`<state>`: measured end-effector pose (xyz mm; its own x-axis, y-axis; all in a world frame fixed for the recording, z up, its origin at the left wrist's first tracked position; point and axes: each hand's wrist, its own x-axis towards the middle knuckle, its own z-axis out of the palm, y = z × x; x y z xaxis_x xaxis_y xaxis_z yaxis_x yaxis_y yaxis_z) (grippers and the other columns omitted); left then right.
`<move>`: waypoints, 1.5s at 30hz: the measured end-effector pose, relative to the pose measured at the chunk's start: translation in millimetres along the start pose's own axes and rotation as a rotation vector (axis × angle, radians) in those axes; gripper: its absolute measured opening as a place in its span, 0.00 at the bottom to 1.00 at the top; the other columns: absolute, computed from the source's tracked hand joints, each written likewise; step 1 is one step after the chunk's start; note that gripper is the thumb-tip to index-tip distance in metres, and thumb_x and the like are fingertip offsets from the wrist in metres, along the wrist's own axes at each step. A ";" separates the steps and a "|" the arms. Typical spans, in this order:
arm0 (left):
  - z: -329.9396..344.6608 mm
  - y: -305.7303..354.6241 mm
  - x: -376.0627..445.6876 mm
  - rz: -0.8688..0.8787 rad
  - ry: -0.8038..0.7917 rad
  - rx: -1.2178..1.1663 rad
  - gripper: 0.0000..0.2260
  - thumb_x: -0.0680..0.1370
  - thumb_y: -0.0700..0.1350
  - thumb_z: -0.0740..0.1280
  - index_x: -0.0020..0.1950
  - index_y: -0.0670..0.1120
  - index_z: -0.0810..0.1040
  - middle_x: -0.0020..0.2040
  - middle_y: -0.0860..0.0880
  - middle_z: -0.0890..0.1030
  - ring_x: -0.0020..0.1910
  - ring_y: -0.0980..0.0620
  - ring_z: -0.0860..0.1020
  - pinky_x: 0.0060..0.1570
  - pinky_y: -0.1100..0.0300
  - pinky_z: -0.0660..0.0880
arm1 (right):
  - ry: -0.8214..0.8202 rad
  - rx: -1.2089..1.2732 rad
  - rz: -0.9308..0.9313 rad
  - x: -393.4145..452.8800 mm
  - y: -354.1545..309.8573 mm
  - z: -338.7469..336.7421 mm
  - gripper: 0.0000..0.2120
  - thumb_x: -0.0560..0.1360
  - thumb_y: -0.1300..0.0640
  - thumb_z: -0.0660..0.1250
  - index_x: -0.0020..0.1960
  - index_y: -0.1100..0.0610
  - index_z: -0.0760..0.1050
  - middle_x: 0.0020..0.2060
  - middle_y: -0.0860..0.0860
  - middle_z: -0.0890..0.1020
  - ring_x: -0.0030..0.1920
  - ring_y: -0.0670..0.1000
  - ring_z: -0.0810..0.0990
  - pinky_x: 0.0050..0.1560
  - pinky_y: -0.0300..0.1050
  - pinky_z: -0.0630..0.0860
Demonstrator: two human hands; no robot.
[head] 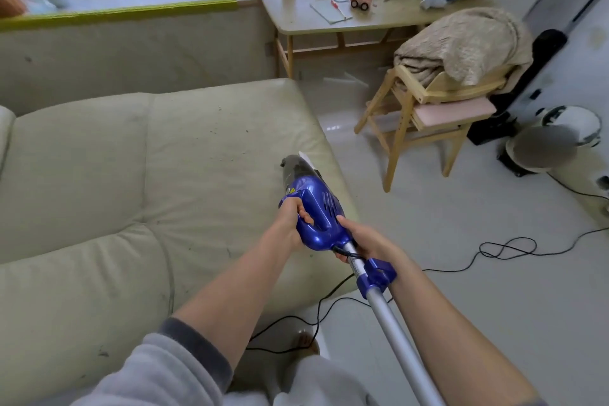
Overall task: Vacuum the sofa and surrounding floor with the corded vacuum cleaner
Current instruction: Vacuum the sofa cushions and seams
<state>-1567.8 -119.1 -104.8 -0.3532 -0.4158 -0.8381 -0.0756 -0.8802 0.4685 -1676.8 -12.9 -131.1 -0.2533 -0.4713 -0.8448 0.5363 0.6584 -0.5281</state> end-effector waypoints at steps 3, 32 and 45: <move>-22.5 6.0 -5.0 0.013 0.013 -0.036 0.10 0.72 0.35 0.53 0.32 0.46 0.62 0.18 0.53 0.63 0.16 0.57 0.62 0.26 0.64 0.62 | -0.033 -0.031 -0.005 0.0 1.6 22.2 0.16 0.80 0.48 0.63 0.51 0.62 0.75 0.33 0.57 0.81 0.27 0.51 0.80 0.26 0.40 0.77; -179.5 27.3 -48.2 0.135 0.150 -0.341 0.10 0.71 0.35 0.53 0.31 0.46 0.62 0.18 0.52 0.63 0.15 0.56 0.62 0.20 0.69 0.62 | -0.186 -0.299 0.021 -10.7 15.7 177.0 0.15 0.80 0.49 0.64 0.52 0.62 0.73 0.30 0.56 0.80 0.24 0.51 0.78 0.23 0.40 0.76; -240.3 32.6 -70.0 0.194 0.228 -0.504 0.12 0.72 0.35 0.54 0.30 0.46 0.62 0.19 0.52 0.64 0.15 0.57 0.62 0.19 0.71 0.63 | -0.287 -0.452 0.024 -10.2 22.4 244.5 0.15 0.80 0.49 0.63 0.53 0.63 0.72 0.30 0.56 0.80 0.23 0.50 0.78 0.22 0.39 0.75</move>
<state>-1321.4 -173.6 -98.0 -0.1030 -0.5698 -0.8153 0.4434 -0.7600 0.4751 -1465.3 -136.8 -113.2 0.0190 -0.5525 -0.8333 0.1228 0.8284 -0.5465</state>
